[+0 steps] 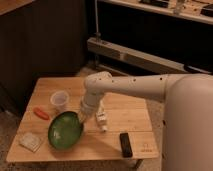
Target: Pick up the ceramic bowl
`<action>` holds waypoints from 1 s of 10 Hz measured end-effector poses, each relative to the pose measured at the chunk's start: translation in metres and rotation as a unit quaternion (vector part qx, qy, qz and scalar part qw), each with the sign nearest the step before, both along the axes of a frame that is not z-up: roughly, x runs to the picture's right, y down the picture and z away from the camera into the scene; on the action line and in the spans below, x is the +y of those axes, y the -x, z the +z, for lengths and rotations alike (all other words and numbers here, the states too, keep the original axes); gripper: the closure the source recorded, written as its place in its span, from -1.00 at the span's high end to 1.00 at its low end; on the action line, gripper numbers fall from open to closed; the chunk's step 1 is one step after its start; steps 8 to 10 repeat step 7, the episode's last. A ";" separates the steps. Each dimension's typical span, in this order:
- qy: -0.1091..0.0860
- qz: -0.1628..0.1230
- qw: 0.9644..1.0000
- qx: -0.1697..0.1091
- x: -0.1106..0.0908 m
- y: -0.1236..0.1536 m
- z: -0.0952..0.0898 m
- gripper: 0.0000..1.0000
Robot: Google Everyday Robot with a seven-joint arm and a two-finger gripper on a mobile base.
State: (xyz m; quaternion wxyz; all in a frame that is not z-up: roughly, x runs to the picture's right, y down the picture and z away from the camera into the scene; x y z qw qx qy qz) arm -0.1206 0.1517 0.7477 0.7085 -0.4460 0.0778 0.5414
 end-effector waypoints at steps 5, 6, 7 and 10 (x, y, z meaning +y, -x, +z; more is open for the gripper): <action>-0.002 0.003 1.000 -0.004 -0.013 -0.002 -0.012 -0.99; -0.002 0.004 1.000 -0.004 -0.014 -0.003 -0.012 -0.99; -0.002 0.004 1.000 -0.005 -0.015 -0.004 -0.014 -0.99; -0.002 0.004 1.000 -0.005 -0.015 -0.004 -0.014 -0.99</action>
